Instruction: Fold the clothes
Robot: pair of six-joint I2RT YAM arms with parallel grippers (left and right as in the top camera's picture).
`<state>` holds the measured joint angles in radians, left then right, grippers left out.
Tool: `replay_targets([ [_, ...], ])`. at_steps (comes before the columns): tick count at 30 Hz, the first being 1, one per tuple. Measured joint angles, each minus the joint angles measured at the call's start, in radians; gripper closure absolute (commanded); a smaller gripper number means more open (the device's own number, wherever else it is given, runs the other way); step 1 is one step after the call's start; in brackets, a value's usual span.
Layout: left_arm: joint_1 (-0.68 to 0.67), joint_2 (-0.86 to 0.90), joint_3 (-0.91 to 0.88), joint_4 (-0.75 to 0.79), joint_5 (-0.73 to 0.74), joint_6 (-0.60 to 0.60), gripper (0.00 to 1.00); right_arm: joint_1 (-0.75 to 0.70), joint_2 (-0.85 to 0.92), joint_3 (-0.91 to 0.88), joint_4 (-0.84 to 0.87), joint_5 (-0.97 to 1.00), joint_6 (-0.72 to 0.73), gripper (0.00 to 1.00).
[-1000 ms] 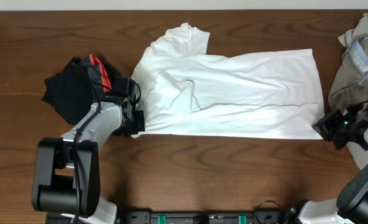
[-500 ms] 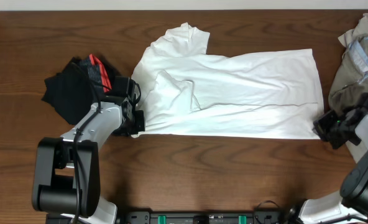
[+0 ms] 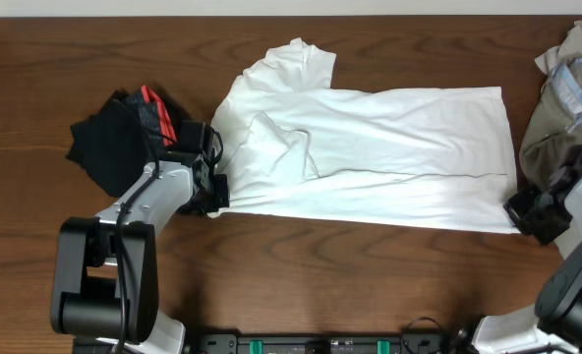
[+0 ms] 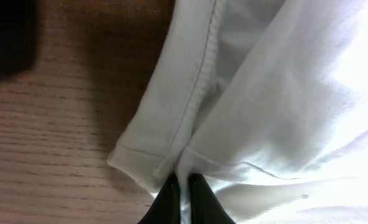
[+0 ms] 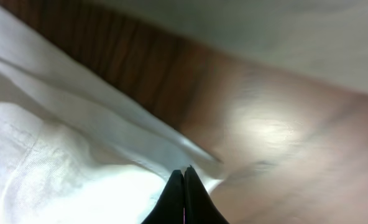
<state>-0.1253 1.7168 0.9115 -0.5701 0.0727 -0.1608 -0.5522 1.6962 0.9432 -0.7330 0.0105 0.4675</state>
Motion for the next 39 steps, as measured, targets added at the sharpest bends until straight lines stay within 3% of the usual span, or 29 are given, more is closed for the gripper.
replay_targets([
  [5, 0.0, 0.0, 0.0, -0.001, 0.002, 0.0, 0.94, -0.011, -0.077, 0.005, -0.006, 0.051, 0.0, 0.97],
  [14, 0.006, -0.011, 0.008, -0.023, 0.04, -0.001, 0.89, -0.007, -0.125, 0.007, -0.007, -0.152, -0.072, 0.97],
  [23, 0.007, -0.113, 0.01, -0.01, 0.061, -0.003, 0.88, 0.097, -0.124, -0.001, -0.019, -0.199, -0.09, 0.93],
  [39, -0.048, -0.051, 0.014, 0.224, 0.232, 0.063, 0.87, 0.145, 0.001, -0.05, 0.018, -0.147, -0.019, 0.92],
])
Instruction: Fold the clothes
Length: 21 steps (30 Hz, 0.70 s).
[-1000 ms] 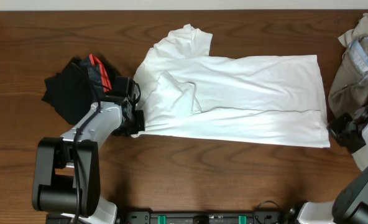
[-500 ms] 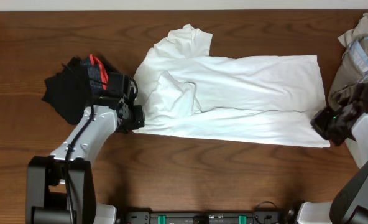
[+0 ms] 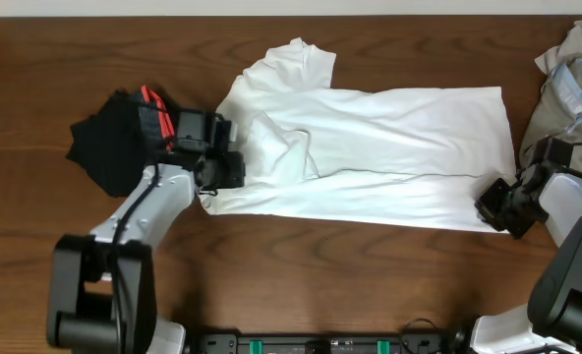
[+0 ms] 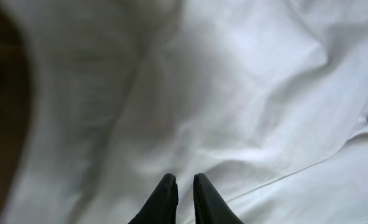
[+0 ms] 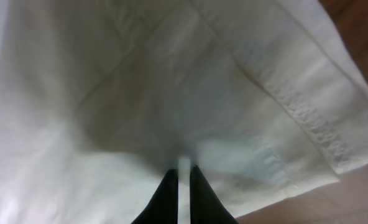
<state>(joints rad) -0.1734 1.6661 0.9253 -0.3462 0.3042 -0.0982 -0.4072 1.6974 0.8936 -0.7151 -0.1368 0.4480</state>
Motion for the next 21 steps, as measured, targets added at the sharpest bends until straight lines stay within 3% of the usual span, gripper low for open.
replay_targets([
  [11, -0.04, 0.14, 0.022, 0.088, -0.019, 0.05, 0.91, 0.0, 0.0, 0.0, -0.022, 0.049, 0.001, 0.94],
  [21, -0.048, 0.153, 0.034, 0.119, -0.094, 0.039, 0.92, 0.002, 0.0, -0.001, -0.095, 0.386, 0.058, 0.98],
])
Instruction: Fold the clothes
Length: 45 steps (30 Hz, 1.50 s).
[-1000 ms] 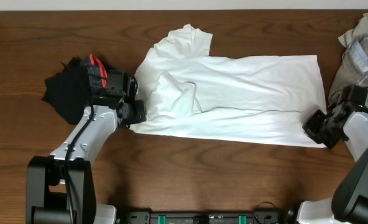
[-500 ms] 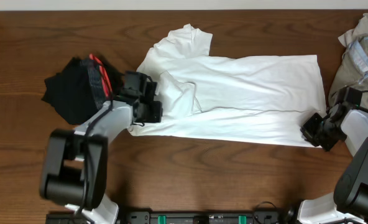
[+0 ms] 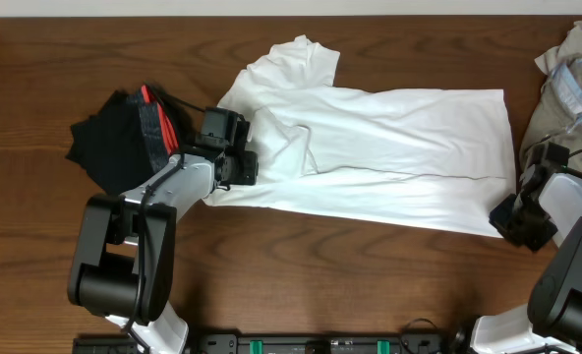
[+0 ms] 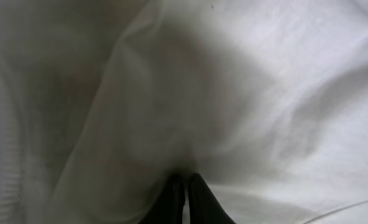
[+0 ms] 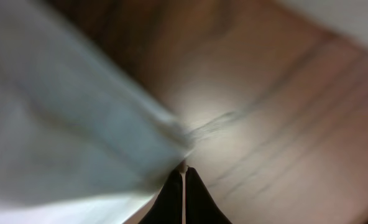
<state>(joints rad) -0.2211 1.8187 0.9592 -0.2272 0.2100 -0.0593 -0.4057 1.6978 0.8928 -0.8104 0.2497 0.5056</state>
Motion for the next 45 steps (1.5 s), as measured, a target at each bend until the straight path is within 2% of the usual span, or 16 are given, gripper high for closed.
replay_targets([
  [5, 0.0, 0.001, 0.005, -0.002, -0.03, -0.016, 0.91, 0.0, 0.0, 0.004, 0.0, 0.021, 0.008, 0.99],
  [11, 0.002, -0.031, 0.005, -0.096, -0.039, -0.023, 0.88, 0.0, -0.019, 0.084, -0.006, -0.249, -0.109, 0.98],
  [15, 0.001, -0.129, -0.006, -0.158, -0.04, -0.045, 0.85, 0.0, -0.081, 0.132, -0.009, -0.45, -0.165, 0.96],
  [19, -0.017, -0.22, -0.005, -0.124, -0.037, -0.049, 0.84, 0.023, -0.105, 0.139, -0.027, -0.551, -0.185, 0.96],
  [22, -0.045, -0.217, -0.005, -0.098, -0.034, -0.042, 0.85, 0.073, -0.104, 0.132, -0.027, -0.58, -0.188, 0.95],
  [32, -0.08, -0.022, -0.005, 0.015, -0.033, 0.002, 0.86, 0.203, -0.074, 0.07, 0.039, -0.463, -0.093, 0.93],
  [38, -0.08, 0.002, -0.005, 0.069, -0.046, 0.009, 0.87, 0.204, -0.032, 0.01, 0.076, -0.351, -0.019, 0.94],
  [45, -0.082, 0.006, -0.005, 0.078, -0.129, 0.009, 0.88, 0.199, -0.006, -0.012, 0.068, -0.18, 0.07, 0.97],
])
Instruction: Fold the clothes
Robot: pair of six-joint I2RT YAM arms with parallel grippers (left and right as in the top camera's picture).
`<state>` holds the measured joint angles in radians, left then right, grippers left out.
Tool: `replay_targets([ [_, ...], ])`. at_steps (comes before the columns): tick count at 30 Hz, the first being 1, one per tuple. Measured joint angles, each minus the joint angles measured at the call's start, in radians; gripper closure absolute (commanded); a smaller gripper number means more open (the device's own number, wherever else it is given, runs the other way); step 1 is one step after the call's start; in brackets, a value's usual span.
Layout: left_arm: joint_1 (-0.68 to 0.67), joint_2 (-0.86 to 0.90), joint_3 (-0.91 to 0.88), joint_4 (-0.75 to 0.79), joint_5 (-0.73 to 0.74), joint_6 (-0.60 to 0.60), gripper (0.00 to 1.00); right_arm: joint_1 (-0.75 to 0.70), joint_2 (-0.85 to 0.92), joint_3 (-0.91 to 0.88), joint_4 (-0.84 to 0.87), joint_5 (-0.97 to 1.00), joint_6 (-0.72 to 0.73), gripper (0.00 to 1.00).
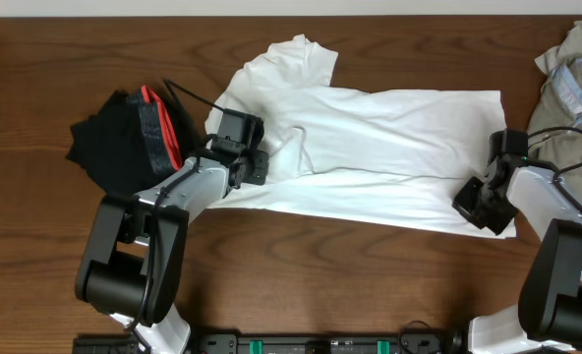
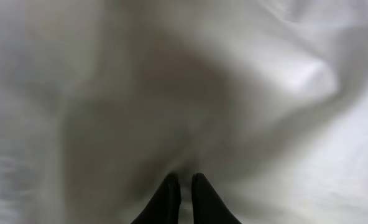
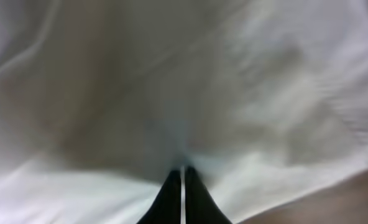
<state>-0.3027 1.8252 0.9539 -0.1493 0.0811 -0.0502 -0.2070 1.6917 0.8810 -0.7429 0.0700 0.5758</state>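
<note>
A white T-shirt point(image 1: 399, 138) lies across the table, its body folded lengthwise, with the collar and a sleeve at the far left. My left gripper point(image 1: 256, 165) rests on its left part beside a rumpled sleeve fold. In the left wrist view this gripper point(image 2: 183, 180) is shut on a thin pinch of white cloth. My right gripper point(image 1: 470, 204) is over the shirt's lower right hem. The right wrist view shows that gripper point(image 3: 183, 171) shut on white cloth, with wood visible at the lower right.
A black garment with a red stripe point(image 1: 124, 138) lies bunched to the left of the shirt, close to my left arm. A heap of grey and pale clothes point(image 1: 564, 88) sits at the far right edge. Dark wooden table point(image 1: 301, 275) shows in front.
My right gripper moved left from the shirt's lower right corner onto the cloth near the hem. My left gripper moved slightly right, further onto the shirt. The shirt's outline is nearly unchanged.
At first my grippers were shut at the shirt's lower left and lower right corners. Then both were further in over the cloth. The right one then was back at the corner while the left stayed on the shirt. Now both pinch cloth inside the edges.
</note>
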Motion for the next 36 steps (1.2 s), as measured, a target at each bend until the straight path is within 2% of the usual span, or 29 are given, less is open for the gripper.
replay_targets([
  [6, 0.019, 0.0, 0.0, 0.003, -0.034, 0.002, 0.89, -0.037, 0.013, -0.002, -0.055, 0.166, 0.015, 0.96],
  [12, 0.057, 0.0, 0.0, 0.002, -0.024, 0.002, 0.88, -0.047, 0.021, -0.006, -0.076, 0.222, -0.003, 0.99],
  [15, 0.064, -0.003, 0.013, -0.037, -0.021, 0.002, 0.83, -0.047, 0.021, -0.005, -0.084, 0.212, -0.013, 0.98],
  [18, 0.073, -0.025, 0.043, -0.143, -0.041, 0.0, 0.68, -0.058, 0.02, 0.002, -0.099, 0.187, -0.033, 0.96],
  [19, 0.078, -0.037, 0.051, -0.17, -0.046, 0.003, 0.6, -0.066, 0.018, 0.003, -0.103, 0.176, -0.037, 0.95],
  [21, 0.084, -0.08, 0.077, -0.243, -0.059, -0.005, 0.5, -0.089, 0.005, 0.01, -0.122, 0.137, -0.058, 0.9],
  [23, 0.087, -0.146, 0.1, -0.298, -0.066, -0.005, 0.46, -0.11, -0.023, 0.021, -0.135, 0.094, -0.09, 0.83],
  [25, 0.087, -0.225, 0.119, -0.362, -0.068, -0.021, 0.44, -0.126, -0.062, 0.035, -0.137, 0.045, -0.129, 0.74],
  [29, 0.086, -0.339, 0.141, -0.506, -0.071, -0.077, 0.44, -0.131, -0.138, 0.053, -0.14, -0.059, -0.197, 0.48],
  [31, 0.086, -0.357, 0.143, -0.591, -0.074, -0.117, 0.44, -0.132, -0.151, 0.056, -0.143, -0.099, -0.217, 0.4],
  [36, 0.086, -0.338, 0.087, -0.679, -0.074, -0.241, 0.42, -0.132, -0.151, 0.056, -0.148, -0.151, -0.243, 0.34],
])
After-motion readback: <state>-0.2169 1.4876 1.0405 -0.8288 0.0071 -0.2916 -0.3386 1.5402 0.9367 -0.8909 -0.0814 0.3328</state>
